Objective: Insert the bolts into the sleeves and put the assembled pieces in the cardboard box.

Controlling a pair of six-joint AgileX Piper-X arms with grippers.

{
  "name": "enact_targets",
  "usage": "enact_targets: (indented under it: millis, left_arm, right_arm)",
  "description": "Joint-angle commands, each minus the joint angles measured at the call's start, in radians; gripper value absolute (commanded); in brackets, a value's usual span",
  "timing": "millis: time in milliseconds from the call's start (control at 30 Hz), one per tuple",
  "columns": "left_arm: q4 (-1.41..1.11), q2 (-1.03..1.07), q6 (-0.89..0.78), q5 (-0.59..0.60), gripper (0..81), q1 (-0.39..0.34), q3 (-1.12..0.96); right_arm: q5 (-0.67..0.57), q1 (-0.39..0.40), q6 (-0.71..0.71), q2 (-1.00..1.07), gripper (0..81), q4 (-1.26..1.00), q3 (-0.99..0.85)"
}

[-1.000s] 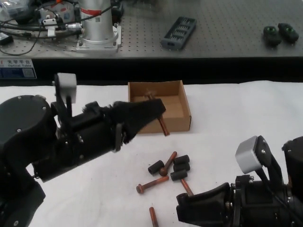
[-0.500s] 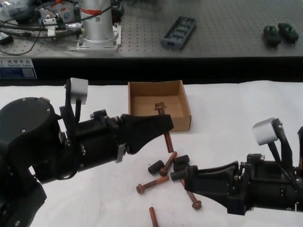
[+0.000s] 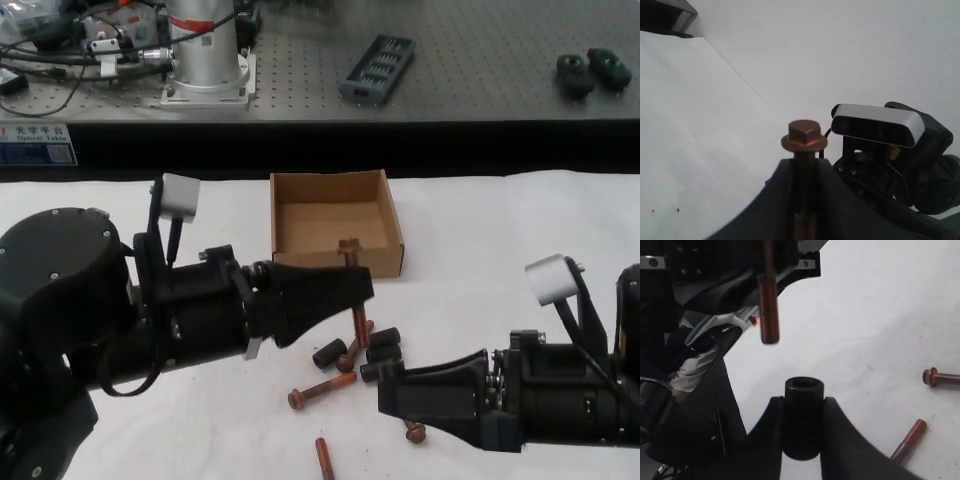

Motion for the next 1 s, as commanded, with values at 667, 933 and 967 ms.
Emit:
enact_targets:
  millis: [667, 933, 967]
  left_arm:
    - [-0.012, 0.0, -0.053, -0.043, 0.6, -0.003, -0.013]
    - [-0.012, 0.0, -0.113, -0.048, 0.6, -0.003, -0.013]
    - [-0.012, 0.0, -0.115, -0.048, 0.6, -0.003, -0.013]
  right_arm:
    - [-0.063, -0.001, 0.043, 0.001, 1.6, -0.026, -0.005]
    - [-0.063, -0.001, 0.068, 0.001, 1.6, -0.085, -0.005]
    - [-0.063, -0.001, 0.068, 0.001, 1.6, -0.085, -0.005]
